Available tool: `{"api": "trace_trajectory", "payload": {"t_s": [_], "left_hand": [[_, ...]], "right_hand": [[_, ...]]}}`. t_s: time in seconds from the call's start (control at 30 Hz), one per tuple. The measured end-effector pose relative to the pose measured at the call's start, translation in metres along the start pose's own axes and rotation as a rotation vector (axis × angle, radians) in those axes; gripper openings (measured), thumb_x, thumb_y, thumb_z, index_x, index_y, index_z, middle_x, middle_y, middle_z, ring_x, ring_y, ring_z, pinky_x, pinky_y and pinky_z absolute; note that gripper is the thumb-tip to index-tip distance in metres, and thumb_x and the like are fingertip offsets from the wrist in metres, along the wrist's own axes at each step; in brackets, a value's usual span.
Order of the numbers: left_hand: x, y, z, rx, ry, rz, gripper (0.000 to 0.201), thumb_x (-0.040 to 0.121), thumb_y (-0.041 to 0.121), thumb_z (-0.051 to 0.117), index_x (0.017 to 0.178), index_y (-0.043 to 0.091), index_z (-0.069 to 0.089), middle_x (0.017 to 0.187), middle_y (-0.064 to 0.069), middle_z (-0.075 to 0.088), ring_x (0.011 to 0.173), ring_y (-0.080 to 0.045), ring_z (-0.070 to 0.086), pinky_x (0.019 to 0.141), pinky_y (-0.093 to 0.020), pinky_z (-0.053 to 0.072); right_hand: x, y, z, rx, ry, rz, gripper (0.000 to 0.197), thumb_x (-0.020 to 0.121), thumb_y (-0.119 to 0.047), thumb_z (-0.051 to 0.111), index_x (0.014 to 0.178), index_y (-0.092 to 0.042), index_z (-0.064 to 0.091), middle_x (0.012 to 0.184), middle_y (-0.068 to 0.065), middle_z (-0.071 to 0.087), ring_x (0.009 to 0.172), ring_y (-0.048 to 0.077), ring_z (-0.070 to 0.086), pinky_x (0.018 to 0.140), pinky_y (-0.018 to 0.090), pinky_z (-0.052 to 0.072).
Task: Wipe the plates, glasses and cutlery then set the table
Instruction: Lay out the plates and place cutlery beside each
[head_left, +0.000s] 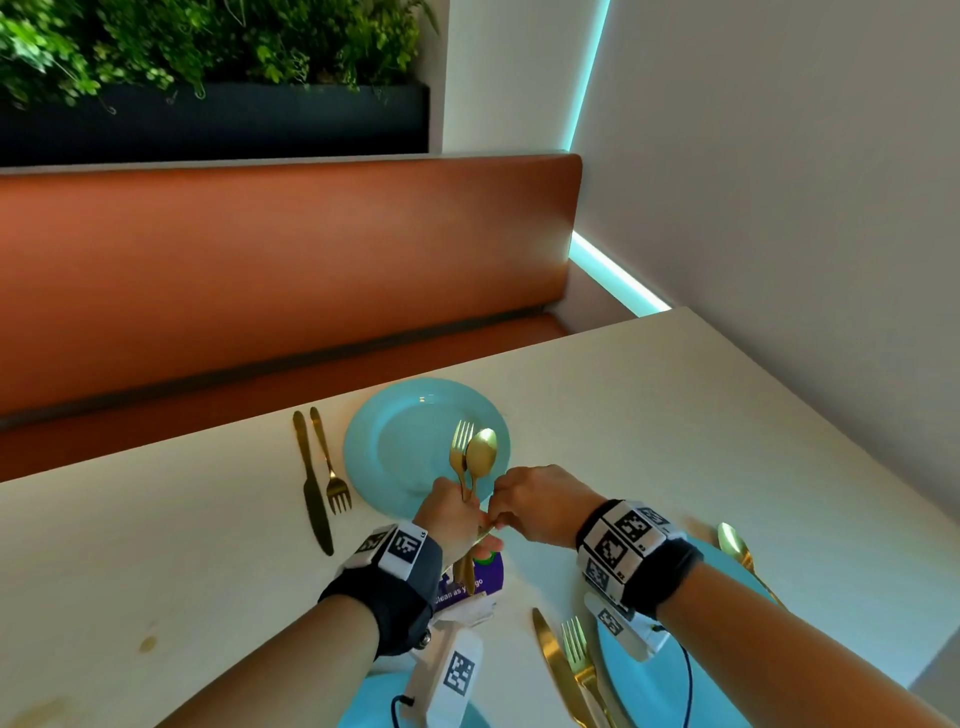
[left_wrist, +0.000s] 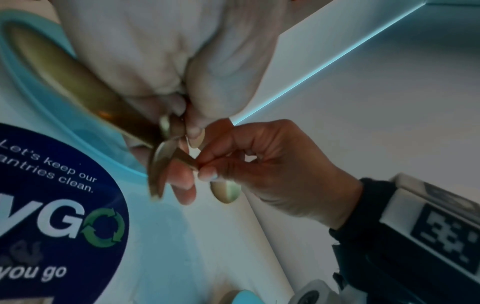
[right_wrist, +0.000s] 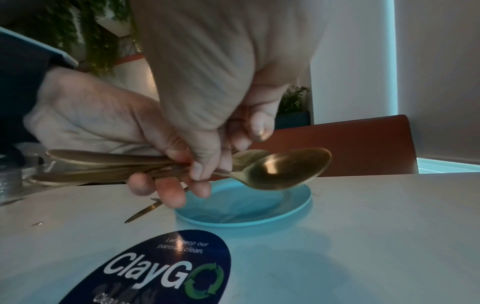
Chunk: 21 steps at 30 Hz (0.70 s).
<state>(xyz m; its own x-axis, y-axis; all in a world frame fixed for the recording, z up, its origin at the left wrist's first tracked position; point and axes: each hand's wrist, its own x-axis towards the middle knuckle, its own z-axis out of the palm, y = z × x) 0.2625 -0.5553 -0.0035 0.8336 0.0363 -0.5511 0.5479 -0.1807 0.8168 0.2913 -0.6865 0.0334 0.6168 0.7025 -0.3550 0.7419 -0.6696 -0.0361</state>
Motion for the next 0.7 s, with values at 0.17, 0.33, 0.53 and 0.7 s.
{"api": "trace_trajectory", "payload": {"t_s": [0.17, 0.33, 0.53, 0.7], "left_hand": [[0.016, 0.006, -0.020, -0.055, 0.222, 0.077, 0.020, 0.098, 0.009, 0.041, 0.112, -0.005, 0.046, 0.090, -0.014, 0.069, 0.077, -0.027, 0.069, 0.068, -0.036, 0.060], [0.028, 0.015, -0.051, -0.225, 0.321, 0.092, 0.020, 0.101, 0.007, 0.033, 0.112, -0.005, 0.045, 0.094, -0.015, 0.065, 0.062, -0.014, 0.062, 0.042, -0.016, 0.048], [0.025, 0.007, -0.072, -0.260, 0.355, 0.114, 0.018, 0.101, 0.009, 0.034, 0.101, 0.001, 0.050, 0.096, -0.015, 0.063, 0.062, -0.013, 0.060, 0.045, -0.014, 0.046], [0.024, 0.001, -0.083, -0.289, 0.352, 0.119, 0.017, 0.101, 0.010, 0.035, 0.093, 0.006, 0.050, 0.090, -0.009, 0.064, 0.063, -0.013, 0.061, 0.046, -0.014, 0.045]], "right_hand": [[0.003, 0.024, -0.002, 0.055, -0.034, 0.237, 0.027, 0.092, -0.019, 0.047, 0.111, -0.023, 0.066, 0.116, -0.001, 0.060, 0.113, 0.020, 0.054, 0.088, 0.034, 0.047], [0.026, 0.077, -0.007, 0.343, 0.008, 0.724, 0.024, 0.089, -0.029, 0.058, 0.106, -0.017, 0.070, 0.112, 0.002, 0.066, 0.106, 0.019, 0.059, 0.089, 0.027, 0.050], [0.078, 0.089, 0.000, 0.551, 0.035, 0.995, 0.030, 0.084, -0.030, 0.067, 0.099, -0.004, 0.065, 0.095, 0.007, 0.066, 0.098, 0.023, 0.064, 0.070, 0.023, 0.047], [0.100, 0.089, 0.011, 0.577, 0.072, 1.003, 0.022, 0.079, -0.021, 0.072, 0.064, -0.013, 0.057, 0.101, 0.011, 0.070, 0.077, 0.024, 0.059, 0.068, 0.022, 0.045]]}}
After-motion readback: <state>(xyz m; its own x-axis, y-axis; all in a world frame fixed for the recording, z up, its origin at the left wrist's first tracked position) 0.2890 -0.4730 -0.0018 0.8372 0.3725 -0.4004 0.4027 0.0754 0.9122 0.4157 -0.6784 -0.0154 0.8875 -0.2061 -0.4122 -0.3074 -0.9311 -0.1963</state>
